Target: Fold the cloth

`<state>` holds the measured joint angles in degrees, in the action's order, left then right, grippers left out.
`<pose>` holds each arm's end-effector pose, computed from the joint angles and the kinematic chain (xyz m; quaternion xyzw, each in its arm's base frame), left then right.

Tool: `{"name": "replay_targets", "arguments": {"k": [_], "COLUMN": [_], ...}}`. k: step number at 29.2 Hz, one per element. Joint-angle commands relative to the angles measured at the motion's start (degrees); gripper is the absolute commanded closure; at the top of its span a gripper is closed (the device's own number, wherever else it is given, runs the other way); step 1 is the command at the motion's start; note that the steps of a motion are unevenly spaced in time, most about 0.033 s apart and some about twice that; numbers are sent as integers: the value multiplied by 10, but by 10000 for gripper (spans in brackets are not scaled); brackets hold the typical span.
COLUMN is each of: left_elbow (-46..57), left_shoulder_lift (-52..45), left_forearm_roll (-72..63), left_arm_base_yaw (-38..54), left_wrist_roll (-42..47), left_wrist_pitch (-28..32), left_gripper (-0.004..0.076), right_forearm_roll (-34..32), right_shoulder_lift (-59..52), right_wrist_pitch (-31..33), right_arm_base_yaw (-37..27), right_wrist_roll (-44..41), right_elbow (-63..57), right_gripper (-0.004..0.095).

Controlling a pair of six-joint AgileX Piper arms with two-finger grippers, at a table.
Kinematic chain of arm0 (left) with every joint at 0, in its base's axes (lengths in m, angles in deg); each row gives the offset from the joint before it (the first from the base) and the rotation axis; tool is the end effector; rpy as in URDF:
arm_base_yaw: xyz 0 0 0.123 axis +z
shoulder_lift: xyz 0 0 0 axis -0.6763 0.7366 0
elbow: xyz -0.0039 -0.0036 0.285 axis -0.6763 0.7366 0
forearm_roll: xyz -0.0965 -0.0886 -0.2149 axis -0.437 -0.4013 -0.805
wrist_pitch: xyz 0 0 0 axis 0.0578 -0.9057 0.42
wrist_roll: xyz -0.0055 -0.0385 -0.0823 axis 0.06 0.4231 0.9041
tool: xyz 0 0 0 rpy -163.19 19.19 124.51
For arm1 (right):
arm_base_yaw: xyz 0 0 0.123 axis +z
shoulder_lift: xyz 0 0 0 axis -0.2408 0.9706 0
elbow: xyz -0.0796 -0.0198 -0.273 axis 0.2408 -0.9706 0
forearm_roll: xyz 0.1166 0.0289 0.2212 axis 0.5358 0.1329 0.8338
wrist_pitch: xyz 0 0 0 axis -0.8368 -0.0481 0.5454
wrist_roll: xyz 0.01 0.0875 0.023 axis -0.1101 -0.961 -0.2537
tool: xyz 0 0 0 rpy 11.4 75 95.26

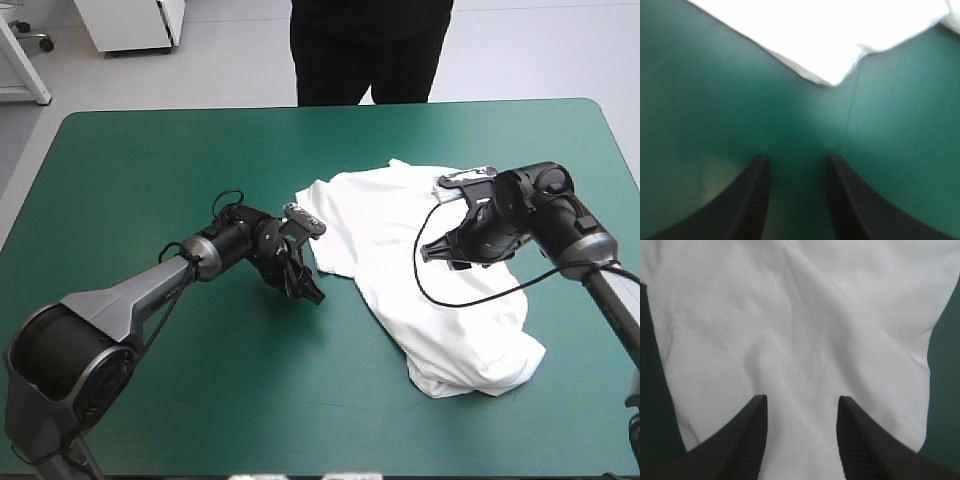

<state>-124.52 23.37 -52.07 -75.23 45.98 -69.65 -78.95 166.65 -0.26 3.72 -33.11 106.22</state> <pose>0.3088 -0.2077 0.2134 0.3667 0.9163 -0.0736 0.1433 0.2842 0.0936 0.3266 -0.1312 0.9762 0.0470 0.1663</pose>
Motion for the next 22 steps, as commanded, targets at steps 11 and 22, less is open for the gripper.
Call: {"name": "replay_targets", "arguments": {"k": [11, 22], "left_elbow": [-11, -11], "left_shoulder_lift": [-22, -101], "left_forearm_roll": [-13, 29], "left_arm_base_yaw": [-4, -3], "left_wrist_roll": [7, 18], "left_wrist_pitch": [-12, -5], "left_gripper": [449, 448], "right_forearm_roll": [-1, -1], "right_shoulder_lift": [-18, -18], "right_wrist_pitch": [-8, -8], "right_arm_base_yaw": [1, 1], "right_wrist_roll": [6, 6], "right_elbow": [19, 19], "right_gripper": [494, 494]}}
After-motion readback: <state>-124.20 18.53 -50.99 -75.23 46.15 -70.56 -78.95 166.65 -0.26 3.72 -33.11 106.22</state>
